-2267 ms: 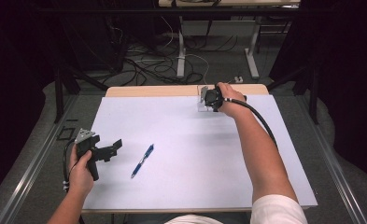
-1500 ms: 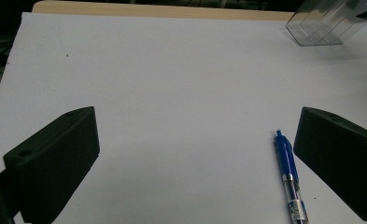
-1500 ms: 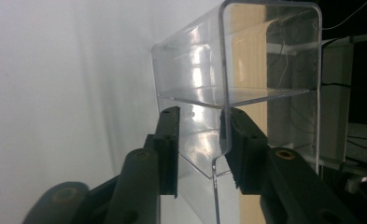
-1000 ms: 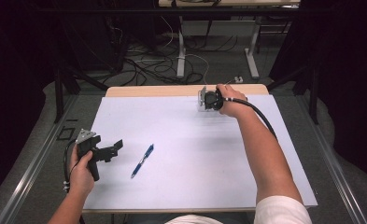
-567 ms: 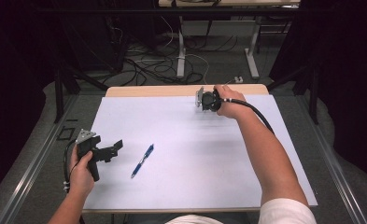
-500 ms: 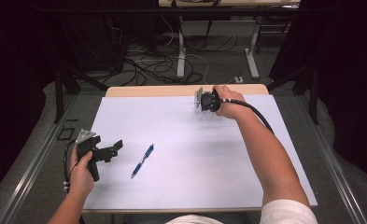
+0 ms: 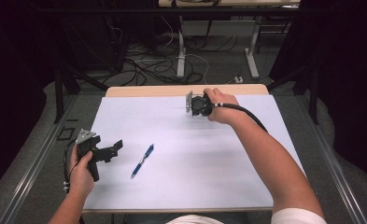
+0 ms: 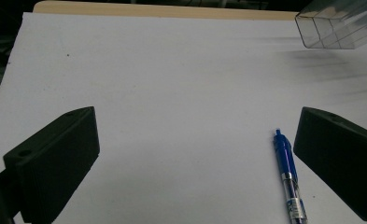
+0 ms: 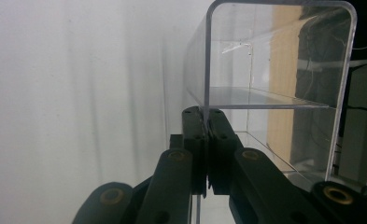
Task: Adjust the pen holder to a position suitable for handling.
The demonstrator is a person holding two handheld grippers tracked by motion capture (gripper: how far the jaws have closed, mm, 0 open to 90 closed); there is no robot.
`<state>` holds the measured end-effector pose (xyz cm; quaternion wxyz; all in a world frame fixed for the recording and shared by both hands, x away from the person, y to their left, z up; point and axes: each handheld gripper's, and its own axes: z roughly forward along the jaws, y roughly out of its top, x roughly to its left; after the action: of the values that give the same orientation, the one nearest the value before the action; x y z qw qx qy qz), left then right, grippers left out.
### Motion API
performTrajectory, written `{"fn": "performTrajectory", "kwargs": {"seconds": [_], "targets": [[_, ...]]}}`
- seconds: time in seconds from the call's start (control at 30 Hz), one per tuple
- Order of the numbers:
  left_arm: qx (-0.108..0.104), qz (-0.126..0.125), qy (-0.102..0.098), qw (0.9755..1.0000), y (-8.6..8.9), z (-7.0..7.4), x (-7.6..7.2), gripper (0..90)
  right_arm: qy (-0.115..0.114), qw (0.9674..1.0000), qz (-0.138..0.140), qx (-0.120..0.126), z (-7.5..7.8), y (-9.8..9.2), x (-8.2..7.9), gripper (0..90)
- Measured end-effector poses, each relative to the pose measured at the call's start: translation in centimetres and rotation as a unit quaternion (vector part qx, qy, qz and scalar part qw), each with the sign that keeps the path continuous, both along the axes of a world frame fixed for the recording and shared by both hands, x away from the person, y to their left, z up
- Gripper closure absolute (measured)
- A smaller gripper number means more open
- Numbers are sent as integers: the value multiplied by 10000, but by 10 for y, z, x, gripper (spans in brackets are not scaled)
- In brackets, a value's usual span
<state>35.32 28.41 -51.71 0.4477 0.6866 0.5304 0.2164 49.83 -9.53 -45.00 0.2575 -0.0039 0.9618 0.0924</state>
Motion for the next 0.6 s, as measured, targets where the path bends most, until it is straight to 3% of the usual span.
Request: {"fn": "performTrajectory", "kwargs": {"seconds": [0.03,0.1,0.17,0.2,0.3,0.6], "targets": [[-2,1,14,10000,0,0,0,1,58,9999,-52,-98,2,2,-3,882],[3,-2,15,10000,0,0,0,1,48,10000,18,-10,1,5,-6,882],[3,-2,18,10000,-1,0,0,1,100,9999,-2,-95,4,8,-11,882],[3,-2,18,10000,-1,0,0,1,96,10000,26,3,2,9,-13,882],[-12,-1,38,10000,-1,-1,0,1,210,9997,-9,-141,4,15,-19,881],[-2,-19,45,10000,-1,-1,0,1,361,9992,87,-128,2,35,-34,879]]}}
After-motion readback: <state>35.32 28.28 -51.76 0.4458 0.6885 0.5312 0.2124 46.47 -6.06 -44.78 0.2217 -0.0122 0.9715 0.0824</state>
